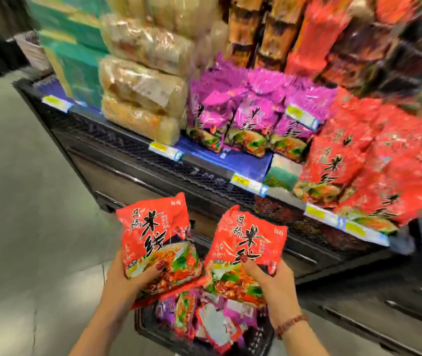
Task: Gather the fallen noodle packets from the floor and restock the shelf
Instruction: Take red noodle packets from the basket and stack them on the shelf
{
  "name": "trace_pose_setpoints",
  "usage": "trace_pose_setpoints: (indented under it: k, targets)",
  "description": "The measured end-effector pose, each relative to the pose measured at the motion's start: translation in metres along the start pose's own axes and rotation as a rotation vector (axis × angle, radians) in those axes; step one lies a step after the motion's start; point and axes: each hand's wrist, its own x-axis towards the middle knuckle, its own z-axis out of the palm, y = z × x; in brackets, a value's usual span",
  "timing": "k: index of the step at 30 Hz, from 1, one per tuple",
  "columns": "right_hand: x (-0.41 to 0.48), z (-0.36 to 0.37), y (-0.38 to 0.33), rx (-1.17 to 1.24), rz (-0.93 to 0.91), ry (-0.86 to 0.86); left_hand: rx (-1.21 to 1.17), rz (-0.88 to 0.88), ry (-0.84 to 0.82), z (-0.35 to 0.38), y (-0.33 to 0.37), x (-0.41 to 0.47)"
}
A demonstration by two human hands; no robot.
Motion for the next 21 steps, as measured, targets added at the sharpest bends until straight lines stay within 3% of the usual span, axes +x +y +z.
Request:
trace_pose_setpoints:
  k: [4, 12, 21]
  targets:
    - [-0.005, -0.031, -0.028, 0.081, -0.028, 0.126, -0.041, 0.059, -0.102, 0.03, 0.025, -0.006]
    - [0.022, -0.096, -0.068, 0.121, -0.108, 0.206, -0.059, 0.175, -0.278, 0.101, 0.061, -0.004]
    - [0.103, -0.151, -0.121, 0.007, -0.244, 0.157, -0.067, 0.192, -0.29, 0.175, 0.071, 0.001]
